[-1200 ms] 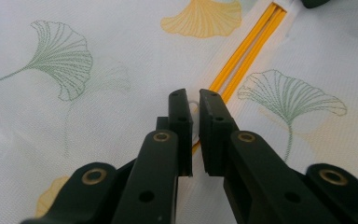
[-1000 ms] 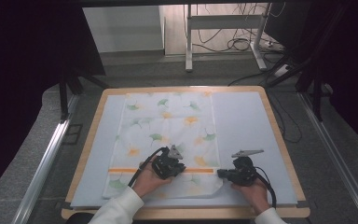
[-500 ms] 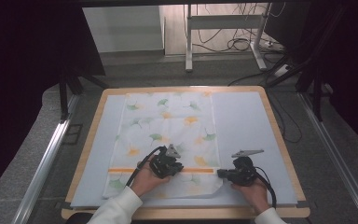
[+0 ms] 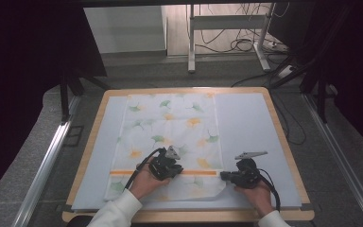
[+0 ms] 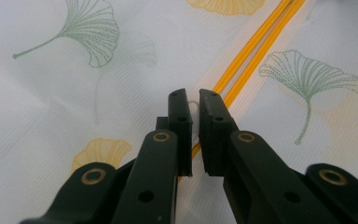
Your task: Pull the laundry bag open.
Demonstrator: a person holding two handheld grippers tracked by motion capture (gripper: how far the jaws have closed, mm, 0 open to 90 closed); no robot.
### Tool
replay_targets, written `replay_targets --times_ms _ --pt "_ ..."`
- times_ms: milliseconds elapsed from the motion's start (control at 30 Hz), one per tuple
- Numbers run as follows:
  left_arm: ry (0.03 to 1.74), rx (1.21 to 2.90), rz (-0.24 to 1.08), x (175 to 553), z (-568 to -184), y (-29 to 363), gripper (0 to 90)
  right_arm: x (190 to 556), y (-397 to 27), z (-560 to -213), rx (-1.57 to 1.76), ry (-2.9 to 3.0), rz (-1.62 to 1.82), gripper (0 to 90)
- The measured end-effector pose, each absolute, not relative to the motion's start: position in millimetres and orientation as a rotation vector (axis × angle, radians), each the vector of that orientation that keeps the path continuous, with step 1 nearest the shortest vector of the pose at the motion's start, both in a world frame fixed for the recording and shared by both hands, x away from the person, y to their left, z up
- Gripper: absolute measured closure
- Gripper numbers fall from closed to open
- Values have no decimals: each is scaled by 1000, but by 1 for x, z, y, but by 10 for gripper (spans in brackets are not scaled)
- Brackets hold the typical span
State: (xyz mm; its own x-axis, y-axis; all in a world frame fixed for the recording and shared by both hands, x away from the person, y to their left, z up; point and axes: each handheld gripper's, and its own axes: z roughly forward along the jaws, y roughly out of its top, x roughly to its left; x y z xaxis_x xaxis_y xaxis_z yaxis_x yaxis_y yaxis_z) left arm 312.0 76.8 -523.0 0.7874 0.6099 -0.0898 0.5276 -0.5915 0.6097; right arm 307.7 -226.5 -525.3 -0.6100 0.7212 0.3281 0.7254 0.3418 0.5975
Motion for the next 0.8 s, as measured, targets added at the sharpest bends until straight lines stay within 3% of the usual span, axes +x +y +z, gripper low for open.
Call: replay_targets --times_ms 800 --pt "856 2352 159 312 -522 89 849 307 -226 -525 -1384 -2574 -1147 894"
